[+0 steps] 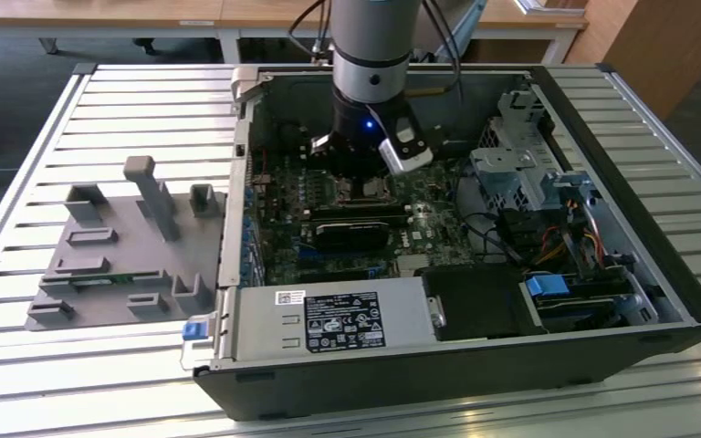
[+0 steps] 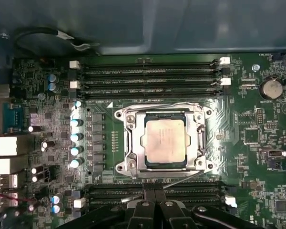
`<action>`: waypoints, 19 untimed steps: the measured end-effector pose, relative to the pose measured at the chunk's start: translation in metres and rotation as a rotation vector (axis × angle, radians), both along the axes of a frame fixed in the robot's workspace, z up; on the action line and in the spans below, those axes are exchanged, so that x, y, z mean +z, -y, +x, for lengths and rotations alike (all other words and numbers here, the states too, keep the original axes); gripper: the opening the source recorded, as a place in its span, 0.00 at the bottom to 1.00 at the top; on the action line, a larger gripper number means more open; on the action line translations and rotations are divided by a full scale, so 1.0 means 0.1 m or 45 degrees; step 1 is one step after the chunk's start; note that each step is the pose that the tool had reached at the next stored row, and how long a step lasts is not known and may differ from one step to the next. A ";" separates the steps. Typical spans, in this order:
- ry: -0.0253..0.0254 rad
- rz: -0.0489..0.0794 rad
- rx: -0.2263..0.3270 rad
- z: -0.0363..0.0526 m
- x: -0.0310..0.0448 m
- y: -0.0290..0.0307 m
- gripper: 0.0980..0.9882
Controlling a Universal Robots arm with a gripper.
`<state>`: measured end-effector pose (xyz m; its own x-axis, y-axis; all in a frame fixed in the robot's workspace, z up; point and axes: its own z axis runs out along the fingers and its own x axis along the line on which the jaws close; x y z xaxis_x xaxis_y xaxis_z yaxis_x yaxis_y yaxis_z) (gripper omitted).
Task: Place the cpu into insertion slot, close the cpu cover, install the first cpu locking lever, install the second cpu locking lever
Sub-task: 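Install the second cpu locking lever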
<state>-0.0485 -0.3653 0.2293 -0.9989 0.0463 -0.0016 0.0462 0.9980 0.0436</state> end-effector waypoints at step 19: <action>0.0003 0.027 -0.001 -0.096 -0.159 0.060 0.01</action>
<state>-0.0581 -0.3713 0.2134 -0.9989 0.0471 -0.0008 0.0470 0.9968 0.0646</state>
